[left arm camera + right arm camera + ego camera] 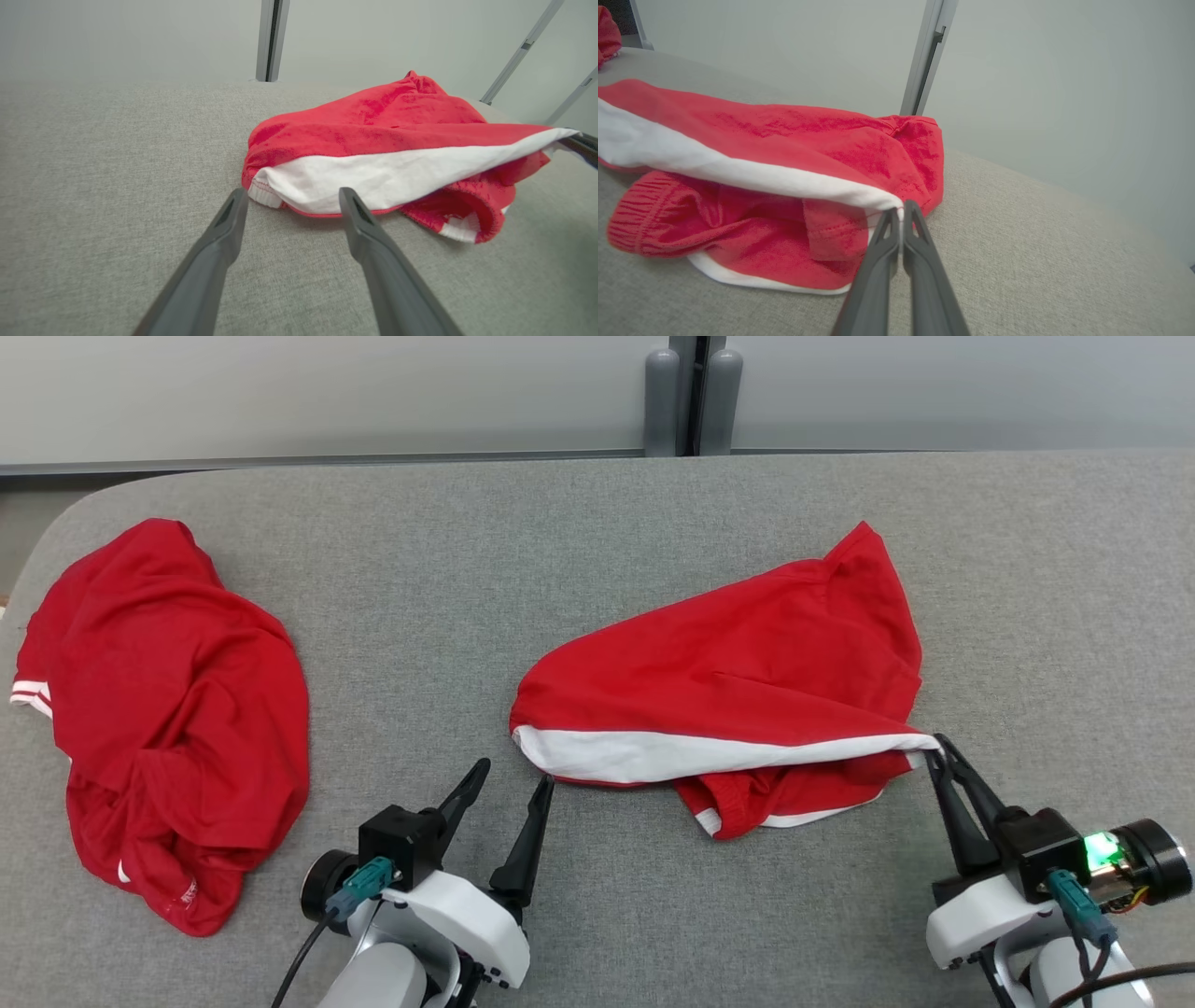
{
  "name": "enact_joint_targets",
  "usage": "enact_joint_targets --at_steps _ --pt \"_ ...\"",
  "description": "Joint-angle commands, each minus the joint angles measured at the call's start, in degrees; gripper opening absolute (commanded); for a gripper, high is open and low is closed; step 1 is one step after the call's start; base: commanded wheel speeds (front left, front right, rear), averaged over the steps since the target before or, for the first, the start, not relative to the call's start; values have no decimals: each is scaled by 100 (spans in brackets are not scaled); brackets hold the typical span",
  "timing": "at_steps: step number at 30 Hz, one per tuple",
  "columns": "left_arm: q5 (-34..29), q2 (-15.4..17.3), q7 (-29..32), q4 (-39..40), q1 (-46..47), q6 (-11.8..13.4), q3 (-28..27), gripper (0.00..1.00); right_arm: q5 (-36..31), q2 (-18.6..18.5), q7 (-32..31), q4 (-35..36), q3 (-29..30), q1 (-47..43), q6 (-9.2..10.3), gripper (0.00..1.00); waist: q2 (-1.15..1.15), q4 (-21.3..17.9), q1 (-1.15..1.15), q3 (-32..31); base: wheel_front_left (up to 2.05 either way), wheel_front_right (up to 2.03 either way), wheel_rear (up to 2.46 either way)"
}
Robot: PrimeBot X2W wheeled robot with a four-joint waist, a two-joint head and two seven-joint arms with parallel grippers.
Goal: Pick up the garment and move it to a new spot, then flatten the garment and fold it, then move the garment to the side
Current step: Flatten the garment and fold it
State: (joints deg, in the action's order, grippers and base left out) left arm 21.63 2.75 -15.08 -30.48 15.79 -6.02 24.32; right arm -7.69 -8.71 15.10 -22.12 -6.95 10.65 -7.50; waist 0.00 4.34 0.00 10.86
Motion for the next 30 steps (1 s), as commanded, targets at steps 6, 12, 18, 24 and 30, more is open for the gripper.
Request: enact_joint_targets --at_steps 6,12,18,24,30 --pt "140 25 -12 -271 371 -68 164 100 -253 132 9 -174 621 109 1 0 0 -28 0 68 0 0 0" --pt "295 25 -13 -486 559 -115 436 100 -418 265 8 -266 931 223 1 0 0 -81 0 143 0 0 0" --pt "428 25 -13 -669 683 -130 562 100 -501 303 9 -344 1041 316 1 0 0 -127 0 225 0 0 0" --pt "503 26 -13 -788 772 -136 647 100 -530 327 8 -356 1145 364 1 0 0 -156 0 285 0 0 0" --pt "622 26 -13 -840 820 -147 771 100 -535 338 9 -367 1128 393 1 0 0 -172 0 293 0 0 0"
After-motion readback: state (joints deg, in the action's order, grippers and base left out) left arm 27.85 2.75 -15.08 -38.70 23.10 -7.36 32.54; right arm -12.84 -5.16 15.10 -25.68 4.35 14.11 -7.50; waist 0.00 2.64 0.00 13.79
